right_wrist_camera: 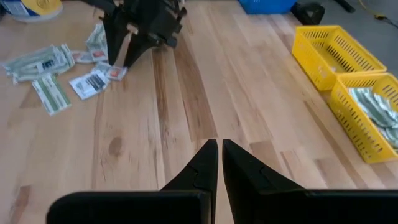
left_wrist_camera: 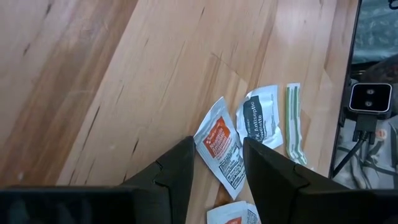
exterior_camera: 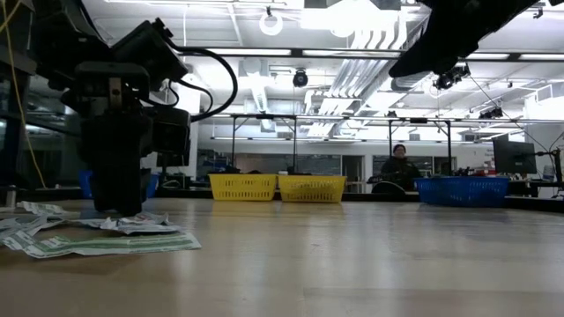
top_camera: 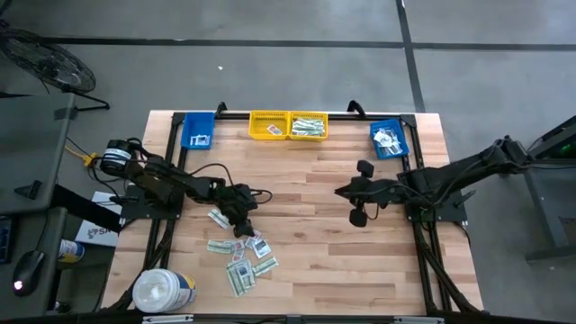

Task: Pick & Place First Aid Supplies
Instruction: Put the orange ointment pack into the left yellow bin

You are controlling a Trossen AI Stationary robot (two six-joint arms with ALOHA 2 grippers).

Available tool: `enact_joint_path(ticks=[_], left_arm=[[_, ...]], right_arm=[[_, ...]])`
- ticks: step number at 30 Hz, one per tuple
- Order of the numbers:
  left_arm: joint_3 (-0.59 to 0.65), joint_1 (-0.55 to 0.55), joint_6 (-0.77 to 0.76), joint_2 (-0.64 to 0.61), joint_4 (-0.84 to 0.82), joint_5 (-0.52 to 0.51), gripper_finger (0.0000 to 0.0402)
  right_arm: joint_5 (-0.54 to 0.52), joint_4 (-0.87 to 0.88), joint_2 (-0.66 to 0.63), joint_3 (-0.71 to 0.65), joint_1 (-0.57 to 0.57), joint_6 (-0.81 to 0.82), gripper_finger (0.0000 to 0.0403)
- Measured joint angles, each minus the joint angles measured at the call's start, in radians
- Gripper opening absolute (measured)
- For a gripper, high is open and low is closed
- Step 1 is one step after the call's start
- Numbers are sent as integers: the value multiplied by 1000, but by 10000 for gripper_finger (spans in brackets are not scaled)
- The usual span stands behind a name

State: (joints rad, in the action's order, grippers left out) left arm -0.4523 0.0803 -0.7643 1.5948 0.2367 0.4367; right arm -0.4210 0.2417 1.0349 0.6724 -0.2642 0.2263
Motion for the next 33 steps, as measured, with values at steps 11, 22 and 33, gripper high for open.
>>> enact_joint_path(ticks=[11, 22, 33], left_arm=[[0, 0, -12, 0, 16, -44, 142], [-1, 0, -18, 7, 54, -87, 142], [-5, 39, -19, 48, 90, -97, 142]], right_arm=[[6, -34, 71, 0, 0, 2, 16], [8, -38, 71, 0, 0, 2, 16], [8, -38, 71, 0, 0, 1, 16]])
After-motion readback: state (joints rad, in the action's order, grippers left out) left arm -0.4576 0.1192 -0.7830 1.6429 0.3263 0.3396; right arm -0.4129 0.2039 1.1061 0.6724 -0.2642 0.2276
